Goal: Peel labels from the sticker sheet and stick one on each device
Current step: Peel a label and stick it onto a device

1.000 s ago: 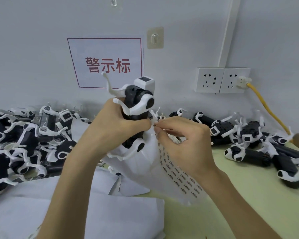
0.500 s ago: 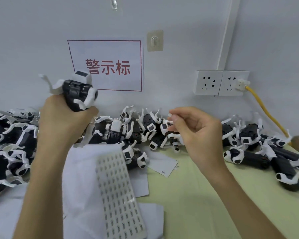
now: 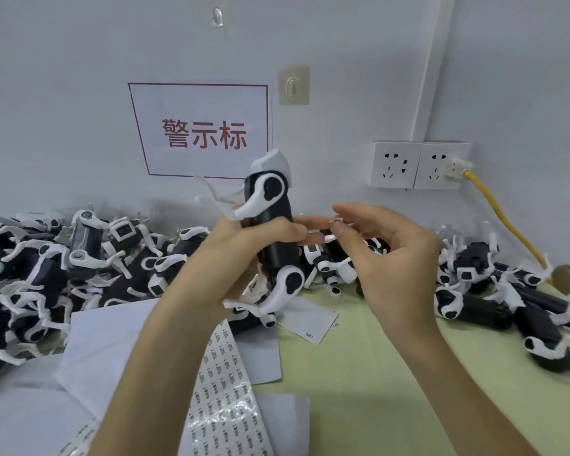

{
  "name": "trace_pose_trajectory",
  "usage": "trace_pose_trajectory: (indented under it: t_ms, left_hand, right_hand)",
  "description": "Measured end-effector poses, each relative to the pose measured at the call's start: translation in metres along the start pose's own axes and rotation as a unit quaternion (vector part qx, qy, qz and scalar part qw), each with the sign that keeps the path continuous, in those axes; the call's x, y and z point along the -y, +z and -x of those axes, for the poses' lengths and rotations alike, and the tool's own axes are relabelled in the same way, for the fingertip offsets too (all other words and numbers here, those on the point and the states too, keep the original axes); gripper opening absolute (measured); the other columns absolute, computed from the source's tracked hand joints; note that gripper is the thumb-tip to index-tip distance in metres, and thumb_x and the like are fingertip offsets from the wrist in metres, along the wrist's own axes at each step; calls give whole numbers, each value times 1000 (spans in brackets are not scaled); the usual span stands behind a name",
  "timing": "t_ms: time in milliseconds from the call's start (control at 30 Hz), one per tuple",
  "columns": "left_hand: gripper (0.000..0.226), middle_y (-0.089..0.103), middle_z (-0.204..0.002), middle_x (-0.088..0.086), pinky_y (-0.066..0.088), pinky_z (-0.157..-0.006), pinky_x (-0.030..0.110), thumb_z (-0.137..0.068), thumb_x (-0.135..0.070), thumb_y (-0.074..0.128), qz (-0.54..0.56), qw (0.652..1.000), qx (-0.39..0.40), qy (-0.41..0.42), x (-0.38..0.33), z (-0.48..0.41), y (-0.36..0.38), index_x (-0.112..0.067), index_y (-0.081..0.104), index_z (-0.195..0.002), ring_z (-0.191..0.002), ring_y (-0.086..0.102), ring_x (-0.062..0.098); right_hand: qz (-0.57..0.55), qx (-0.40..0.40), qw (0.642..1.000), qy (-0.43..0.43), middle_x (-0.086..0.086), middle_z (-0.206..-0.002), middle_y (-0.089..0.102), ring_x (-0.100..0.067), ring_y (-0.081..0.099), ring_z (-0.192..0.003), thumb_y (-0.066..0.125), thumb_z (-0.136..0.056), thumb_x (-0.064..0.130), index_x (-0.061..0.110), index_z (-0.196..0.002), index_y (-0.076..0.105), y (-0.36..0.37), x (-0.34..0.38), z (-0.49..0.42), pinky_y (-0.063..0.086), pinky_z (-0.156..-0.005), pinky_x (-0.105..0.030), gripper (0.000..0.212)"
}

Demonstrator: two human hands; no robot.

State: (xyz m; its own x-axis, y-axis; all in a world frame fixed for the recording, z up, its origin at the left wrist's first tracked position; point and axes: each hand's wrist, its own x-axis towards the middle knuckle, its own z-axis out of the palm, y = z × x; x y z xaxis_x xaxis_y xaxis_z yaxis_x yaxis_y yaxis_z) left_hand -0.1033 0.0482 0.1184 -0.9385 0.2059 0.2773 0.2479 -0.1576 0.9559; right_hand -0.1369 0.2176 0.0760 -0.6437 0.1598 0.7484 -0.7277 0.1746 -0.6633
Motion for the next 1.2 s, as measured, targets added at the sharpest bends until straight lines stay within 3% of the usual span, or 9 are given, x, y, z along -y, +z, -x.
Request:
trace_pose_trajectory:
  t_ms: [133, 267, 400, 667, 867, 1000, 1100, 1200]
  left_hand:
    - [29, 77, -112, 10, 61, -85, 31, -81, -8, 65, -10, 1000, 2, 11, -1, 1, 2, -33, 80, -73, -109, 73, 24]
    - [17, 77, -110, 9, 58, -95, 45, -76, -13, 71, -32, 998, -50, 1, 3, -2, 1, -25, 81, -81, -108, 73, 24]
    - [22, 78, -110, 6, 59, -88, 32, -76, -13, 71, -44, 999, -30, 2, 1, 0, 2, -33, 80, -74, -108, 74, 23]
    - [29, 78, -110, 8, 59, -89, 27, -80, -9, 68, -58, 998, 10, 21, 0, 1, 3, -34, 79, -73, -110, 73, 22]
    - [15, 79, -106, 1, 51, -104, 50, -71, -23, 75, -164, 986, -35, 13, 1, -1, 1, -30, 80, -83, -106, 73, 23]
    - [23, 78, -95, 3, 55, -89, 41, -69, -30, 75, -249, 967, -43, -9, 0, 2, 1, -25, 80, -91, -96, 73, 23]
    - [35, 73, -99, 19, 55, -84, 45, -66, -32, 73, -290, 956, -46, -13, -1, 2, 4, -12, 74, -94, -96, 67, 36]
    - [39, 71, -97, 22, 56, -81, 47, -66, -32, 73, -312, 949, -48, -13, -1, 2, 7, -7, 70, -95, -81, 67, 34]
  right_hand:
    - [18, 9, 1000, -5, 19, -83, 75, -3, 70, -78, 79, -85, 10, 32, -86, 77, -2, 0, -1, 49, -75, -13, 22]
    - [14, 7, 1000, -1, 20, -85, 75, -2, 72, -80, 80, -84, 10, 35, -88, 75, -1, 1, 0, 51, -76, -14, 25]
    - [-4, 0, 1000, -4, 18, -86, 77, -4, 73, -82, 81, -83, 10, 34, -90, 75, -1, 1, 1, 53, -78, -15, 26]
    - [24, -1, 1000, -9, 22, -85, 75, -2, 72, -80, 80, -85, 14, 39, -88, 73, -3, -2, 0, 51, -75, -14, 27]
    - [107, 28, 991, -78, 17, -83, 72, -1, 68, -77, 82, -83, 13, 19, -87, 78, -7, -9, -4, 44, -71, -5, 8]
    - [169, 74, 969, -166, 6, -94, 71, -8, 65, -71, 84, -82, 13, 13, -87, 77, -14, -14, -10, 51, -74, -18, 8]
    - [183, 110, 962, -170, 9, -98, 69, -9, 65, -68, 84, -83, 18, 17, -86, 77, -19, -19, -12, 54, -74, -37, 8]
    - [202, 137, 956, -163, 11, -97, 67, -10, 64, -68, 85, -82, 17, 19, -83, 75, -19, -21, -12, 53, -73, -46, 10]
